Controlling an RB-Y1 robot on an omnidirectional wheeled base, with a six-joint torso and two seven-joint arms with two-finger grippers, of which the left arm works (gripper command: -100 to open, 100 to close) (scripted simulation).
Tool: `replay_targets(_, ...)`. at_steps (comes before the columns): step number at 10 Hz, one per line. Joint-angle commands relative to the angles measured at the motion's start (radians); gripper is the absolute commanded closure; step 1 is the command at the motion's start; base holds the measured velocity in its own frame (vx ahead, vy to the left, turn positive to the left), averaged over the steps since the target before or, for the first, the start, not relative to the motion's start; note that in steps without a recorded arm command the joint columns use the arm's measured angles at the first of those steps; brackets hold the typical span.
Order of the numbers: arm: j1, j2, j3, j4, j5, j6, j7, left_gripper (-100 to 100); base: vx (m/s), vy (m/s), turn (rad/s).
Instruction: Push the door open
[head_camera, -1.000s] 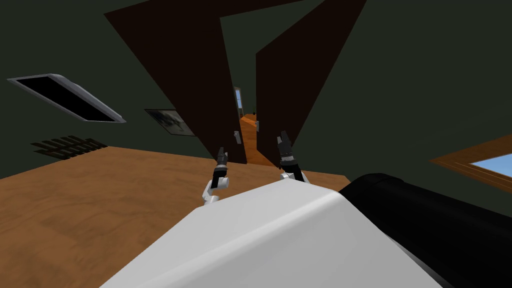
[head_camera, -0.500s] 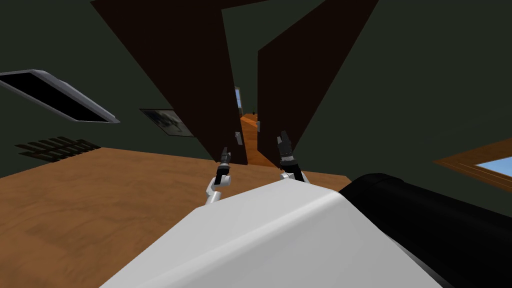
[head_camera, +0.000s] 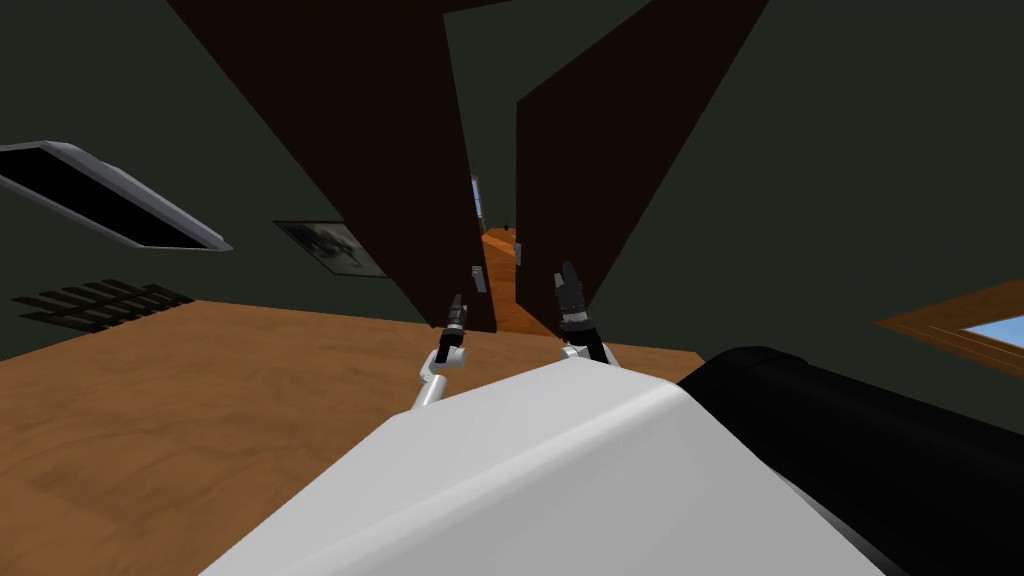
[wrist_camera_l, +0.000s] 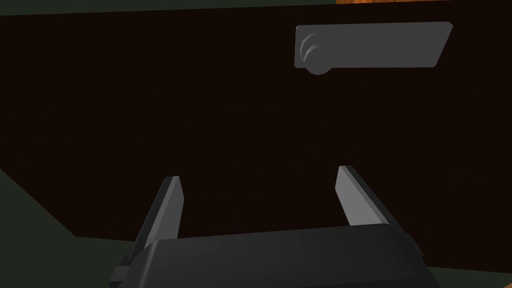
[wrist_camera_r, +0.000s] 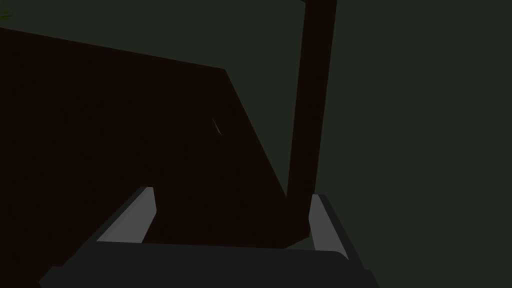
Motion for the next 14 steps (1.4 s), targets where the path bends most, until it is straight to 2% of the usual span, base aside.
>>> replay_targets(1,-0.025,-0.002,-0.007,0.035,-0.004,0.007,0.009,-100,0.099,0.063,-0.029)
replay_targets(6,-0.103,-0.015,-0.025,0.158,-0.015,0.011,0.03,-100,0.09,0.063,-0.025)
replay_targets(13,-0.19,-0.034,-0.046,0.295,-0.027,0.015,0.053,-100,0.088,0.049,-0.019)
replay_targets(14,-0.212,-0.039,-0.051,0.329,-0.03,0.016,0.059,-100,0.107,0.072,-0.026)
